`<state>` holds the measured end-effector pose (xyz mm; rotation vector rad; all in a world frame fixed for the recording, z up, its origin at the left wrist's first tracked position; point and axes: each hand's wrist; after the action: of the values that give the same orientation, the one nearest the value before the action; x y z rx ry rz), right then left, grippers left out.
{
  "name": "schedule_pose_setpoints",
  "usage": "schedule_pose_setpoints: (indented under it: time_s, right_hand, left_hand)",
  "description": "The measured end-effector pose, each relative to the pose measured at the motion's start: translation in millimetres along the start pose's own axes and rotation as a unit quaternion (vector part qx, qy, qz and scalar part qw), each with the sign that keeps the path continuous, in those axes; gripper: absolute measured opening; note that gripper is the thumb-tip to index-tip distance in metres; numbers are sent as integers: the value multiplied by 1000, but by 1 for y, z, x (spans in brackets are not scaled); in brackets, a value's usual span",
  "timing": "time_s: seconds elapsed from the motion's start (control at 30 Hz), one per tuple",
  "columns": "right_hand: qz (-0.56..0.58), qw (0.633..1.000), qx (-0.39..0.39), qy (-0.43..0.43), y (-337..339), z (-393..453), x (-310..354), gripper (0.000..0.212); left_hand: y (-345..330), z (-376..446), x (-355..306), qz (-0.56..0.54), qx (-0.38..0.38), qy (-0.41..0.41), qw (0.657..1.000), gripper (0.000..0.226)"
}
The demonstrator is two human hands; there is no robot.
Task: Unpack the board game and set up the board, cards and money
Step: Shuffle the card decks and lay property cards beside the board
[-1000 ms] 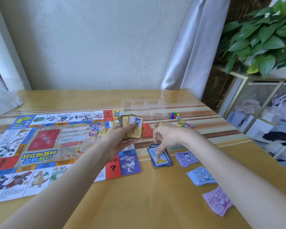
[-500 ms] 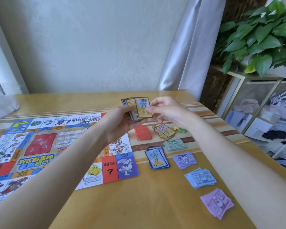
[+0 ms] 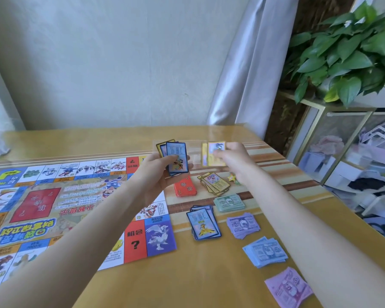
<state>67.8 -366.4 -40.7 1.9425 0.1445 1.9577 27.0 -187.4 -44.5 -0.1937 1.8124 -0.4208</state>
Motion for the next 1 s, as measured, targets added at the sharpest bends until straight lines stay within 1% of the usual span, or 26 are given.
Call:
schedule_pose_setpoints:
  time_s: [0.07,0.13,0.2,0.27,0.3,0.33,0.37,0.4,0.43,0.47,0.5,0.53,0.57,0.6,0.67,0.73,0.8,0.87,0.9,1.0]
  right_hand:
    - [-149,989,3,2,7,9,-15,17]
    - [-222,974,44,3,5,12,-24,16]
    - [-297,953,67,12,-1,12,-29,7]
    - [-380,922,67,23,-7,15,-34,32]
    - [-411,909,62,29,-10,14,-36,34]
    - [-441,895,57,36,-11,13,-36,25]
    - [-445,893,54,43,-11,13,-37,16]
    - [-444,893,44,54,-10,11,-36,24]
    - [-413,907,21,74,-10,9,-33,27]
    - [-352,931,6,99,-9,7,-28,24]
    - [-256,961,15,107,-9,3,-22,20]
    - [-139,984,72,85,-10,-4,-12,20]
    - [-42,989,133,55,-10,-10,-5,21]
    - [-14,982,181,46,-11,-16,0,22]
    - [-52,972,218,74,-14,-24,8,18]
    - [-73,971,208,95,-16,-29,13,14]
    - [-70,974,192,94,-14,-30,15,14]
    - [-72,975,191,90,-9,-32,16,10]
    - [-66,974,196,90,-7,-34,16,8]
    - [-44,970,219,92,-6,-42,19,13]
  left_hand:
    - [7,3,2,20,-6,3,1000,12]
    - [13,6,7,31,-20,15,999,10]
    - [16,10,11,43,-35,27,998,7]
    - [18,13,14,54,-40,34,997,5]
    - [18,13,15,59,-40,35,997,5]
    - [18,13,17,62,-39,37,997,5]
    - [17,13,18,64,-37,38,997,4]
    - [17,12,19,66,-35,40,996,3]
    - [16,10,20,68,-31,43,996,3]
    - [15,9,21,72,-27,45,996,3]
    - [15,8,21,74,-25,45,996,5]
    - [14,7,22,74,-24,43,996,6]
    - [13,6,23,72,-24,40,996,6]
    - [11,3,23,71,-23,36,997,6]
    - [8,-2,23,73,-12,30,997,8]
    - [5,-10,20,62,14,27,998,10]
    - [6,-17,18,15,40,40,998,15]
    - [8,-23,14,-28,62,54,996,19]
    - [10,-25,13,-20,68,52,996,19]
    - [12,-31,14,79,49,30,995,14]
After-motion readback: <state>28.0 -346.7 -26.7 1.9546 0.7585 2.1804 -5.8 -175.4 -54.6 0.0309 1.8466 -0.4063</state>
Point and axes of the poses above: each hand's wrist, its own z-axis towards the middle knuckle, its own y-axis out of the back of the hand, x = y × z, and after that the axes turned 5 degrees about y, right-handed
